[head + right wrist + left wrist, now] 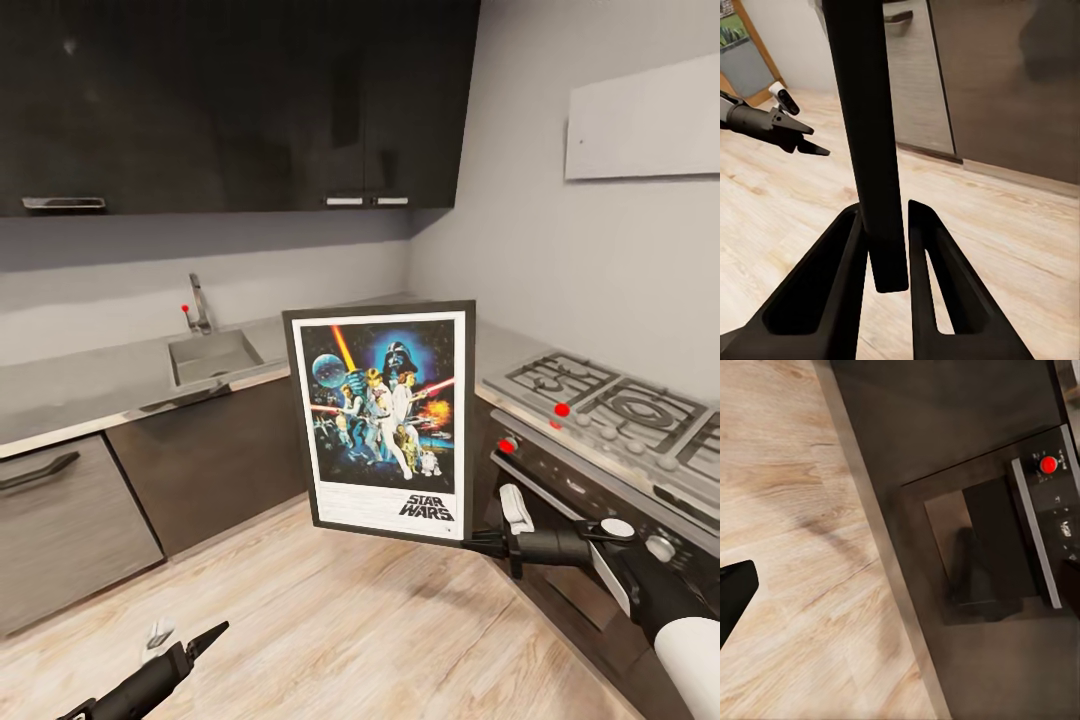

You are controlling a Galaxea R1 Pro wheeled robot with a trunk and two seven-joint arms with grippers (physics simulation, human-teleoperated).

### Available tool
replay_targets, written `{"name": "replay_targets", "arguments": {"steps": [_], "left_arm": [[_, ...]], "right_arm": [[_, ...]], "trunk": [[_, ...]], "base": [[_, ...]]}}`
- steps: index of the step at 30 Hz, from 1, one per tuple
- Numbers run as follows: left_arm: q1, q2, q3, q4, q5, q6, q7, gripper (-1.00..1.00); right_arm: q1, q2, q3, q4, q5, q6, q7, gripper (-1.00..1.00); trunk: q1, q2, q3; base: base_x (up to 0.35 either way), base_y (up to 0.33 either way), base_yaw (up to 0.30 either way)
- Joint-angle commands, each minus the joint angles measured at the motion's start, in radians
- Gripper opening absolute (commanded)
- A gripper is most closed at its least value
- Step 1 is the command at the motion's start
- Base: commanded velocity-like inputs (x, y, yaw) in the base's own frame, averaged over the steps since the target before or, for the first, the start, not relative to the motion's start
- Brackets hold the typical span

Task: Pick up the poster from the kitchen countertop and hang it on one of the wall nails in the kitchen.

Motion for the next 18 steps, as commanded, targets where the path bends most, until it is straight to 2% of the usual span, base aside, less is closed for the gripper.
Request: {"name": "replay_targets", "arguments": {"steps": [1,6,13,18], "left_arm": [[-0.001,0.001,-0.009,-0.001,0.010,0.003,-0.002,1.00],[-0.001,0.001,-0.009,-0.001,0.010,0.003,-0.003,1.00],[-0.001,0.000,-0.009,-0.001,0.010,0.004,-0.003,1.00],[0.000,0.000,-0.009,-0.002,0.010,0.004,-0.004,1.00]], "right_arm": [[-0.001,-0.001,0.005,0.001,-0.008,0.001,0.002,-1.00],[-0.001,-0.001,0.006,0.003,-0.007,0.000,0.001,-1.00],[-0.001,0.000,0.006,0.004,-0.008,0.000,-0.081,-1.00],[-0.001,0.000,0.004,0.003,-0.011,0.001,-0.097,-1.00]], "trunk": [[-0.004,0.006,0.002],[-0.023,0.041,0.018],[-0.050,0.090,0.040],[-0.069,0.125,0.055]], "base": [[0.000,0.000,0.000],[0.000,0.000,0.000],[0.000,0.000,0.000],[0.000,0.000,0.000]]}}
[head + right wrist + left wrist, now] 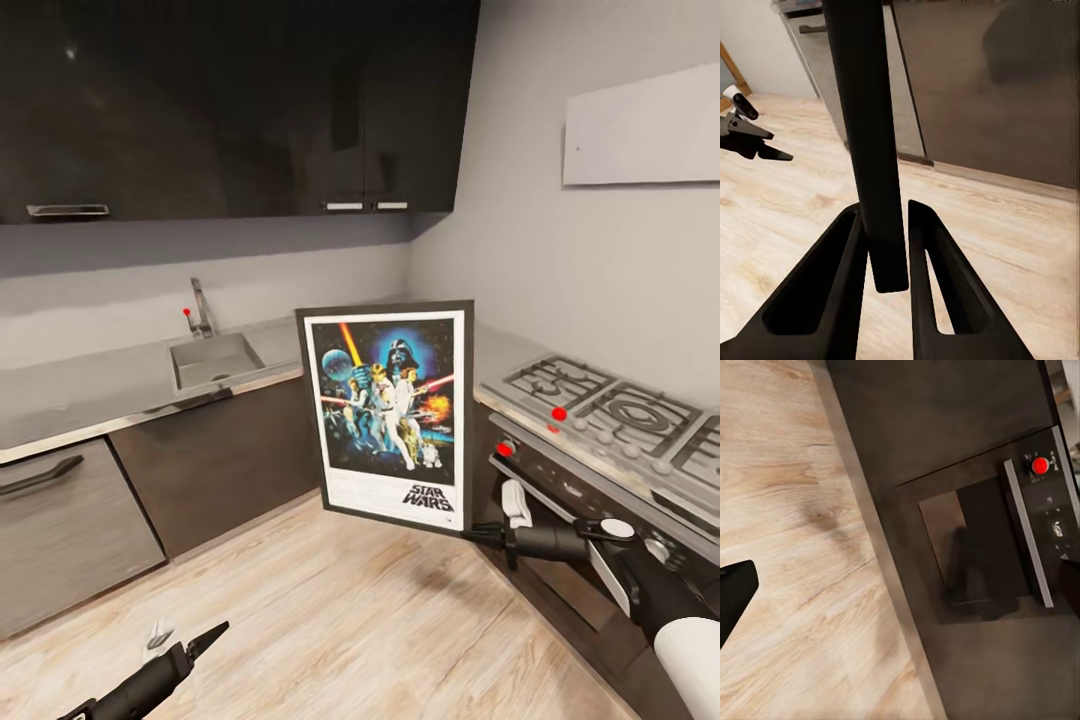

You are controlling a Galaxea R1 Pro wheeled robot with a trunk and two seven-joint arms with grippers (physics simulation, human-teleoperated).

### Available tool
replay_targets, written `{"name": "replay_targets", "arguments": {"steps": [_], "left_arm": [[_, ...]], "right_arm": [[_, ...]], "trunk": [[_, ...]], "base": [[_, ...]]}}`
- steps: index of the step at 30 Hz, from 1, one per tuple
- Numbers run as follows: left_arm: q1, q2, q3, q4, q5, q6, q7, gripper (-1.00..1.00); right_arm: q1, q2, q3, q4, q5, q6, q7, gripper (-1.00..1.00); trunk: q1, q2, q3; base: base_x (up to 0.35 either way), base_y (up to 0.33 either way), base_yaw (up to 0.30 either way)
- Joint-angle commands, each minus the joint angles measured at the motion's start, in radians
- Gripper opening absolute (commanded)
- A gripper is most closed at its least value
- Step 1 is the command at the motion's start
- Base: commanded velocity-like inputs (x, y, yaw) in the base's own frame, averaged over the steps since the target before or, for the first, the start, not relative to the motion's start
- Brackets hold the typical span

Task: Pick up the poster from the kitchen countertop and hang it on one of the wall nails in the kitchen.

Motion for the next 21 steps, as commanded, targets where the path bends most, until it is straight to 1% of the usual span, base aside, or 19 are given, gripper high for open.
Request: {"name": "replay_targets", "arguments": {"steps": [1,4,5,7,9,10,13,15,21], "left_arm": [[-0.001,0.001,-0.009,-0.001,0.010,0.003,-0.002,1.00],[-0.001,0.000,-0.009,-0.001,0.010,0.003,-0.002,1.00],[-0.001,0.000,-0.009,-0.001,0.010,0.003,-0.001,1.00],[-0.001,0.000,-0.009,-0.001,0.010,0.003,-0.002,1.00],[-0.001,0.000,-0.009,-0.001,0.010,0.002,-0.002,1.00],[-0.001,0.001,-0.009,-0.001,0.010,0.002,-0.002,1.00],[-0.001,0.001,-0.008,-0.001,0.010,0.002,-0.002,1.00],[-0.001,0.002,-0.007,-0.001,0.010,0.002,-0.002,1.00],[-0.001,0.002,-0.007,-0.001,0.010,0.002,-0.003,1.00]], "right_arm": [[-0.001,-0.001,0.004,0.001,-0.013,0.002,-0.001,-1.00],[-0.001,-0.002,0.001,-0.001,-0.034,0.002,-0.009,-1.00],[-0.001,-0.002,0.000,-0.002,-0.048,0.001,-0.018,-1.00],[-0.001,-0.003,-0.003,-0.004,-0.062,-0.006,-0.032,-1.00],[-0.001,-0.003,-0.011,-0.005,-0.076,-0.018,-0.056,-1.00],[-0.001,-0.003,-0.022,-0.007,-0.085,-0.030,-0.078,-1.00],[-0.001,-0.005,-0.033,-0.008,-0.092,-0.039,-0.098,-1.00],[-0.001,-0.011,-0.040,-0.011,-0.097,-0.045,-0.111,-1.00],[-0.002,-0.017,-0.045,-0.014,-0.100,-0.048,-0.120,-1.00]], "trunk": [[-0.004,0.006,0.002],[-0.015,0.027,0.011],[-0.019,0.034,0.014],[-0.027,0.048,0.021],[-0.034,0.062,0.027],[-0.038,0.069,0.030],[-0.050,0.090,0.039],[-0.057,0.104,0.046],[-0.080,0.146,0.064]], "base": [[0.000,0.000,0.000],[0.000,0.000,0.000],[0.000,0.000,0.000],[0.000,0.000,0.000],[0.000,0.000,0.000],[0.000,0.000,0.000],[0.000,0.000,0.000],[0.000,0.000,0.000],[0.000,0.000,0.000]]}}
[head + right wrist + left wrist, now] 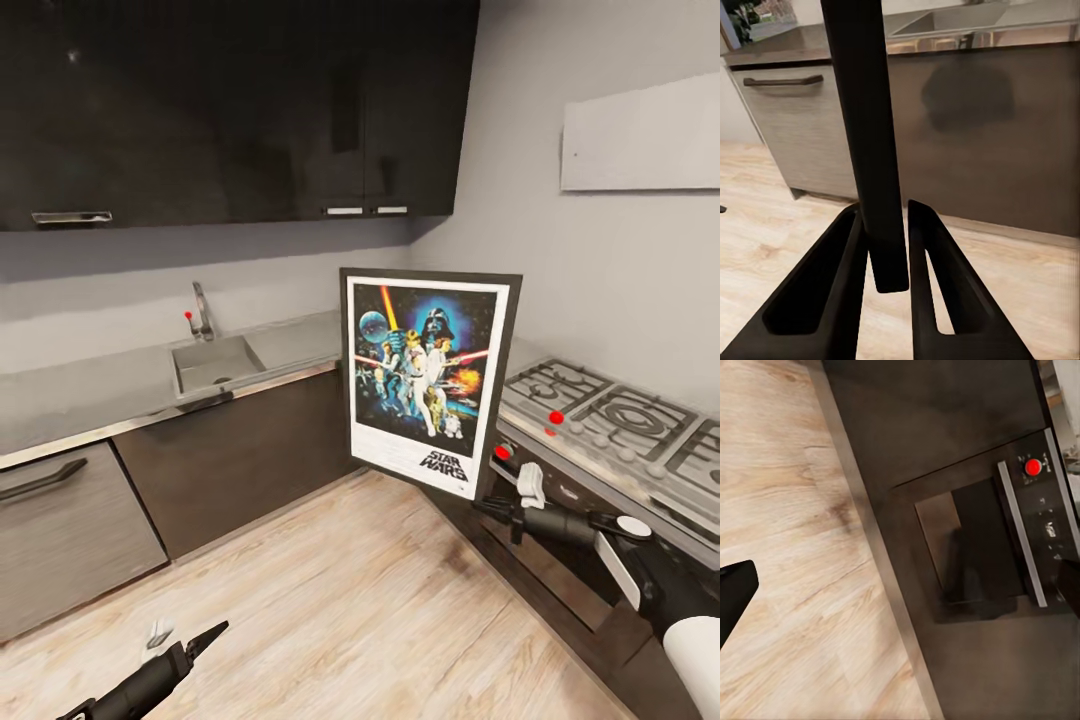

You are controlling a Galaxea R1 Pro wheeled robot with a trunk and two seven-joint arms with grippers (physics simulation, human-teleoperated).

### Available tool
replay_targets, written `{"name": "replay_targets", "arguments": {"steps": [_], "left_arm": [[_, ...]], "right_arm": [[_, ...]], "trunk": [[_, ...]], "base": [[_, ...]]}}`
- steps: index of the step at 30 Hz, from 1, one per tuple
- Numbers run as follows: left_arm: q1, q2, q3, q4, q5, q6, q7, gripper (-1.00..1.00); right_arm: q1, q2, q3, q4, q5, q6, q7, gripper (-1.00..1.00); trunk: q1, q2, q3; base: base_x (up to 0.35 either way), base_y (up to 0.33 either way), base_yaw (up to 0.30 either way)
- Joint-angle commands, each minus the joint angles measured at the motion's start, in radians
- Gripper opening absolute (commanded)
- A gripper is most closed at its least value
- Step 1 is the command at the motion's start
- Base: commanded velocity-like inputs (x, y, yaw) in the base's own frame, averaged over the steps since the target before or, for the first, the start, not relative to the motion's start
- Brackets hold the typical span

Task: Pick up the poster from the kitchen countertop and hang it on one of the wall nails in the kitchen.

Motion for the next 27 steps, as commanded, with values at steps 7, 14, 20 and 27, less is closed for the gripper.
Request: {"name": "replay_targets", "arguments": {"steps": [7,14,20,27], "left_arm": [[-0.001,0.001,-0.009,-0.001,0.010,0.003,-0.002,1.00],[0.000,-0.001,-0.010,-0.001,0.010,0.003,-0.002,1.00],[-0.001,-0.001,-0.009,-0.001,0.009,0.003,-0.002,1.00],[-0.001,0.000,-0.009,-0.001,0.009,0.003,-0.002,1.00]], "right_arm": [[-0.001,-0.003,0.002,-0.002,-0.005,-0.019,0.001,-1.00],[-0.003,-0.026,0.002,0.005,-0.005,-0.037,-0.002,-1.00],[-0.008,-0.034,0.002,0.010,-0.005,-0.039,-0.004,-1.00],[-0.009,-0.032,0.003,0.010,-0.006,-0.043,-0.051,-1.00]], "trunk": [[-0.027,0.048,0.020],[-0.053,0.097,0.042],[-0.076,0.139,0.061],[-0.103,0.188,0.083]], "base": [[0.000,0.000,0.000],[0.000,0.000,0.000],[0.000,0.000,0.000],[0.000,0.000,0.000]]}}
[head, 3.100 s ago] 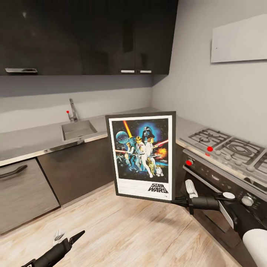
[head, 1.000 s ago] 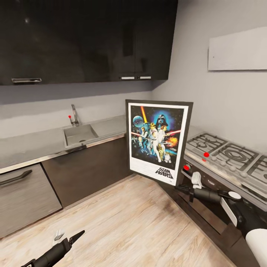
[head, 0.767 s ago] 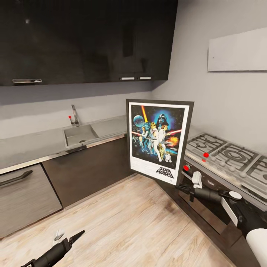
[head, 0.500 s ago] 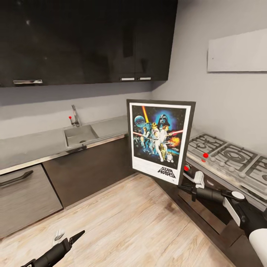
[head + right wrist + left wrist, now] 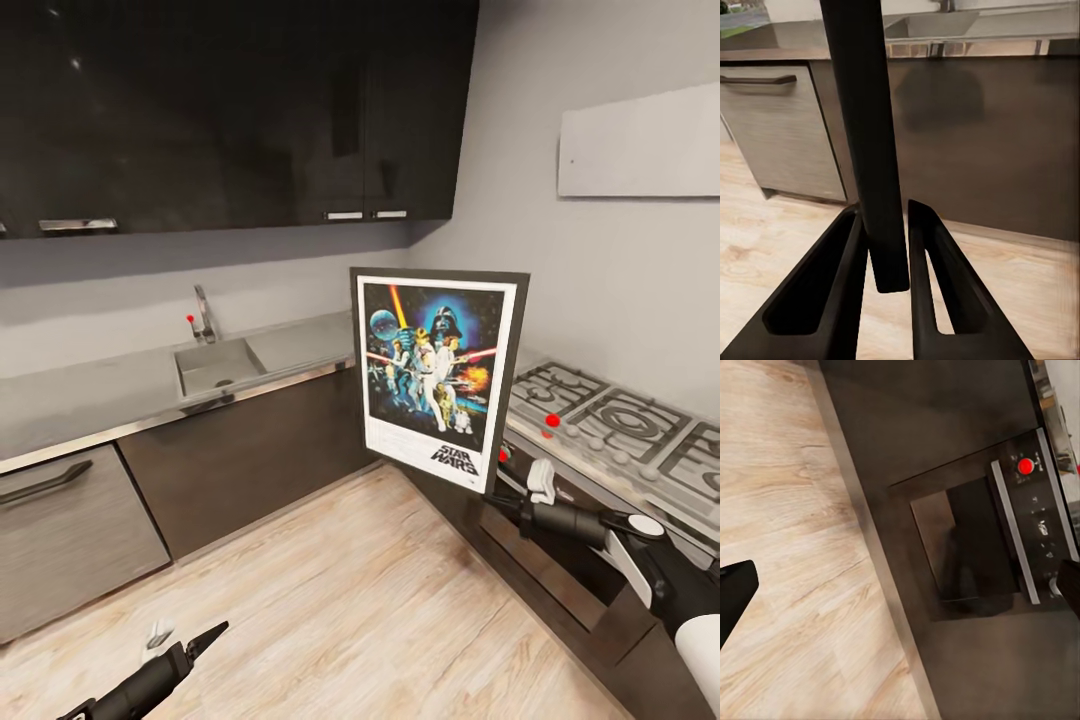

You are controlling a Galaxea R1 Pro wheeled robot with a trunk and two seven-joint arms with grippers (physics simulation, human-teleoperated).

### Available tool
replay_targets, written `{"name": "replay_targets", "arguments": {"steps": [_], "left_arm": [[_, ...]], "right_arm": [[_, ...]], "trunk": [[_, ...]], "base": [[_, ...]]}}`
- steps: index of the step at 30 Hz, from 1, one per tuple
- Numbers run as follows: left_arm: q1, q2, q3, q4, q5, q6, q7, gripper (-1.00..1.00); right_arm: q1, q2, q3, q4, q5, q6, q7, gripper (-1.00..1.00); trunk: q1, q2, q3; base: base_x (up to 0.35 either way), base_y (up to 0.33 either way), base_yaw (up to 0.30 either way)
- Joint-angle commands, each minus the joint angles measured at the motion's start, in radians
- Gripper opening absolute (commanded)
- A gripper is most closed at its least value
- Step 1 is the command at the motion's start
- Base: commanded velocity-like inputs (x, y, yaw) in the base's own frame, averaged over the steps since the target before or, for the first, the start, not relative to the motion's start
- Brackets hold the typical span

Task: Pick up the poster from the kitchen countertop and hang it on one of the wall nails in the kitchen.

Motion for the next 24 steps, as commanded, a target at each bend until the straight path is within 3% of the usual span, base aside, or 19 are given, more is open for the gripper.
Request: {"name": "replay_targets", "arguments": {"steps": [1,6,24], "left_arm": [[-0.001,0.001,-0.009,-0.001,0.010,0.003,-0.002,1.00],[-0.001,0.001,-0.009,-0.001,0.010,0.003,-0.002,1.00],[0.000,0.001,-0.008,-0.001,0.010,0.003,-0.002,1.00]], "right_arm": [[-0.001,-0.001,0.003,0.001,-0.004,-0.007,-0.003,-1.00],[-0.001,0.000,0.004,0.001,-0.006,-0.004,-0.017,-1.00],[-0.001,0.003,0.003,-0.004,-0.020,-0.007,-0.021,-1.00]], "trunk": [[-0.003,0.005,0.001],[-0.023,0.040,0.017],[-0.023,0.040,0.017]], "base": [[0.000,0.000,0.000],[0.000,0.000,0.000],[0.000,0.000,0.000]]}}
